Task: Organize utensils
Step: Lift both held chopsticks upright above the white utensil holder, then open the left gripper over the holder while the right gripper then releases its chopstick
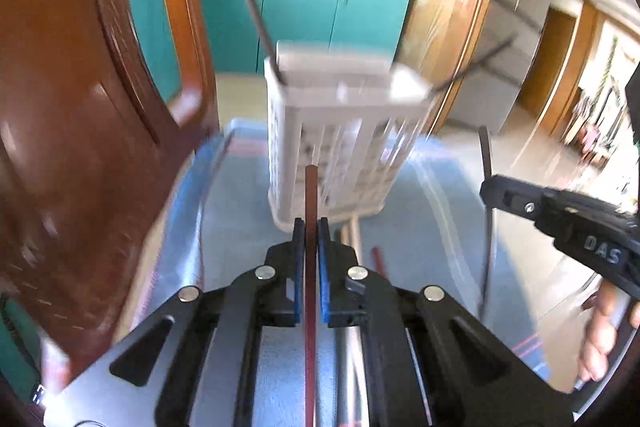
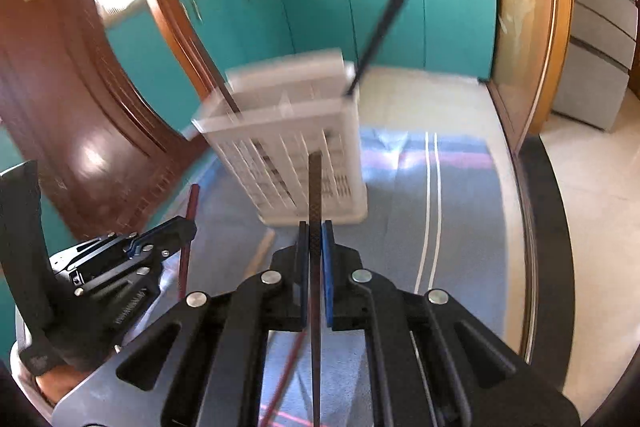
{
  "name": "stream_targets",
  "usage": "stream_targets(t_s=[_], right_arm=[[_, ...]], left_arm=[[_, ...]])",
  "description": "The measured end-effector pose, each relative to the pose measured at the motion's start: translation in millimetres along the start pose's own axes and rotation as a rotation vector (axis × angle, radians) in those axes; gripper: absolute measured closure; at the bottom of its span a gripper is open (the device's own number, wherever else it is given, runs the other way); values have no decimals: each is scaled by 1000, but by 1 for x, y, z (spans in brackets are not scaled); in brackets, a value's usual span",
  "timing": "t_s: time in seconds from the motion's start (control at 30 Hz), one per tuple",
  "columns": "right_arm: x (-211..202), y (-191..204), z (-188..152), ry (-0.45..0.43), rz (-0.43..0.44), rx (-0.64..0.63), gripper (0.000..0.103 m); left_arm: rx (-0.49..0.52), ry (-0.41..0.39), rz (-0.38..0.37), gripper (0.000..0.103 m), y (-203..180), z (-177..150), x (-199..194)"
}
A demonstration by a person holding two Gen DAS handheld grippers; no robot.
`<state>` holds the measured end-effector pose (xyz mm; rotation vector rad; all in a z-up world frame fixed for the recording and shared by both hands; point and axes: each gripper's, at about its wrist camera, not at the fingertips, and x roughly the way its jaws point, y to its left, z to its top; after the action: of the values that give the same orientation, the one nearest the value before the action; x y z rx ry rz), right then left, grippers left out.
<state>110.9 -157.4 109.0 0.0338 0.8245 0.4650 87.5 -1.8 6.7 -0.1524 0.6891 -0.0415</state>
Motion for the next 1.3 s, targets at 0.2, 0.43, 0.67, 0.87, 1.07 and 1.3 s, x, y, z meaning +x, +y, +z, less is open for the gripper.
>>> stream_targets(t_s=[0.2, 0.43, 0.67, 0.87, 1.07, 1.3], right_arm=[[-53, 2, 27, -165, 61, 54, 96], [-86, -6, 63, -287, 43, 85, 96], [-105, -8, 87, -384, 45, 101, 96], [-109, -6, 87, -658, 38, 135, 96], [-39, -10, 85, -567, -31, 147, 96], [-58, -23, 94, -592, 46, 231, 96]], left_arm=[[-18, -212, -87, 96, 0, 53, -75], [-96, -491, -113, 96, 8, 121, -128], [-102, -535, 11, 96, 4, 148, -95], [-105, -398, 23, 96, 7, 131, -40], [-39, -372, 67, 96, -5, 118, -28], [-51, -279, 71, 96, -1, 117, -7]])
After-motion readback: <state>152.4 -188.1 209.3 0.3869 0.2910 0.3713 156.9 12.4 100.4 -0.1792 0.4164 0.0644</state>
